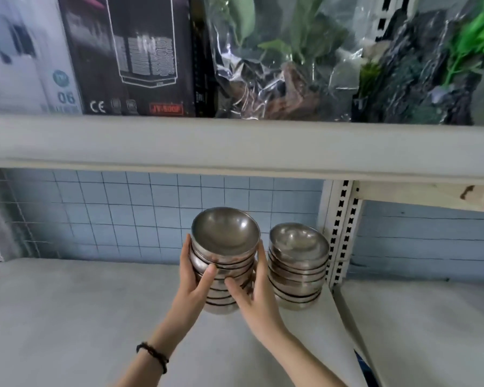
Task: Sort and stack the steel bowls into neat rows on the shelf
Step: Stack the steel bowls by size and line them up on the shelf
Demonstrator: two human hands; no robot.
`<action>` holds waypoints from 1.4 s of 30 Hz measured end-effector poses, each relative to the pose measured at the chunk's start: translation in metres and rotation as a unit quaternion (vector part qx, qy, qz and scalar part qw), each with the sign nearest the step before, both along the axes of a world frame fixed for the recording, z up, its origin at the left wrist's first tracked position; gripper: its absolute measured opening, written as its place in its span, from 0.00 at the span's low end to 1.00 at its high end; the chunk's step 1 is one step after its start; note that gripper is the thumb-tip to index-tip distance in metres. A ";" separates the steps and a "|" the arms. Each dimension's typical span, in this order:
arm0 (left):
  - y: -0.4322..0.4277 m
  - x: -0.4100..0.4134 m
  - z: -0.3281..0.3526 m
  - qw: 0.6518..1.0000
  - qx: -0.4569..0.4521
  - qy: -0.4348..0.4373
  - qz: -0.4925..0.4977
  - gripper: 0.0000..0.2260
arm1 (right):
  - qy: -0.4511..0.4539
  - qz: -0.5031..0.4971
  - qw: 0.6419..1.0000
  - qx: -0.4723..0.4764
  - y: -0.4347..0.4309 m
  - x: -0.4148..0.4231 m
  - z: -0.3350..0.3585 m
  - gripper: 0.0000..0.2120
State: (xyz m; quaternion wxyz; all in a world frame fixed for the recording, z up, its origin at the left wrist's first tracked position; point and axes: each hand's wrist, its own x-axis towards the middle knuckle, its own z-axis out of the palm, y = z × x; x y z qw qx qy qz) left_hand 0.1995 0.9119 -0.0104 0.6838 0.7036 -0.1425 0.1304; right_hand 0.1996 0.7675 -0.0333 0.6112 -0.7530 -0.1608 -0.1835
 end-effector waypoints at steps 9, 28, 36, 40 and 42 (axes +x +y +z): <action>0.009 0.046 -0.020 1.000 0.006 0.020 -0.015 0.33 | 0.042 -0.024 0.999 -0.018 0.012 0.035 -0.012 0.40; 0.028 0.044 -0.017 0.980 0.191 0.023 0.046 0.30 | 0.104 -0.019 0.980 -0.166 -0.011 0.020 -0.001 0.34; 0.018 -0.029 -0.001 0.811 0.545 0.047 0.206 0.28 | 0.125 -0.082 0.921 -0.360 -0.052 -0.042 0.025 0.28; -0.015 -0.080 0.009 0.746 0.638 -0.017 0.193 0.27 | 0.084 -0.102 0.903 -0.408 -0.086 -0.094 0.034 0.25; -0.040 -0.105 0.013 0.740 0.648 -0.033 0.175 0.27 | 0.079 -0.114 0.892 -0.429 -0.109 -0.125 0.038 0.24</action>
